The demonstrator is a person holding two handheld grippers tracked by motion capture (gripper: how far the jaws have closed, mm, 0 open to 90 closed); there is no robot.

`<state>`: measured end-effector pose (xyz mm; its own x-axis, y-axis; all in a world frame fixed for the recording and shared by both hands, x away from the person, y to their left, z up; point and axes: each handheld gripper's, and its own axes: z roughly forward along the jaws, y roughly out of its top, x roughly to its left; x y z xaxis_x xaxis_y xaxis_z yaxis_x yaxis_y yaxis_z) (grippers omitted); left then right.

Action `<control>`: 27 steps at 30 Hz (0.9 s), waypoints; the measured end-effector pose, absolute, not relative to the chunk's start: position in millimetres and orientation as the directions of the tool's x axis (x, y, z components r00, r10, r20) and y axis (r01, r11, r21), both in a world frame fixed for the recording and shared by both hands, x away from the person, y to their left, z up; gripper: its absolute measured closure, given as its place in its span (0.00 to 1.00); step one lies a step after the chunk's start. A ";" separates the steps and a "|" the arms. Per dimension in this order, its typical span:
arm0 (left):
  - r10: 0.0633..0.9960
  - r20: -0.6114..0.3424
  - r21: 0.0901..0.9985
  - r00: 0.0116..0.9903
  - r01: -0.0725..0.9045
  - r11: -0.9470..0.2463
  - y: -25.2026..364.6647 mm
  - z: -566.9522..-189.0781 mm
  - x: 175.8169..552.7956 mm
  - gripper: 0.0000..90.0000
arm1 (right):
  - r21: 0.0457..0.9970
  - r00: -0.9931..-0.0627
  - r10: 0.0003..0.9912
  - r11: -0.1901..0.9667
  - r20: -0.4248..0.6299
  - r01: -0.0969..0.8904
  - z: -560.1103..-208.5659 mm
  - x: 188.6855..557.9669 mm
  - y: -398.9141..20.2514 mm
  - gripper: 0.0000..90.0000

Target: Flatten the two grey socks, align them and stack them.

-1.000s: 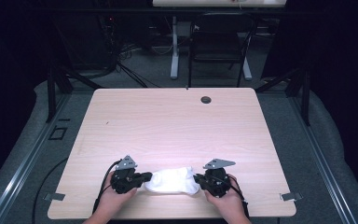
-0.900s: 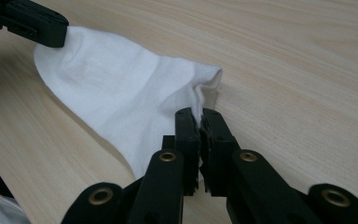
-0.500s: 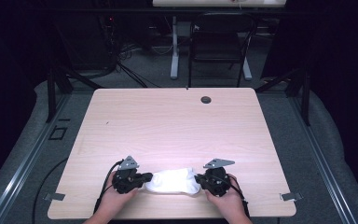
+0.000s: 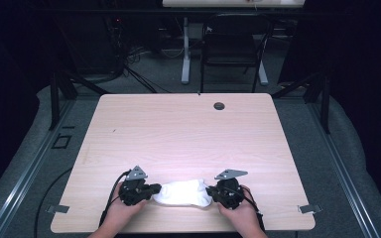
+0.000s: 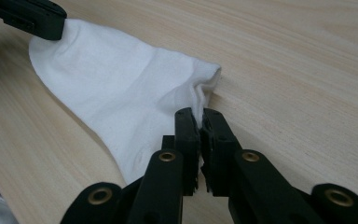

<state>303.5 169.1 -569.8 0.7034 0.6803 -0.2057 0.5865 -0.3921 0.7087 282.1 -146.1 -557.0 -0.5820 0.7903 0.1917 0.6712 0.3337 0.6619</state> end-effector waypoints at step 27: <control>0.646 -0.178 0.737 0.742 0.536 -0.413 163.9 -566.4 294.2 0.68 | 0.736 -0.665 0.735 0.376 0.133 0.563 -563.6 283.9 -129.1 0.72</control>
<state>294.2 163.9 -566.4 0.7423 0.6460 -0.1780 0.5357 -0.4125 0.7368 283.9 -129.1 -563.6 -0.6650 0.7349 0.1329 0.5627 0.3761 0.7362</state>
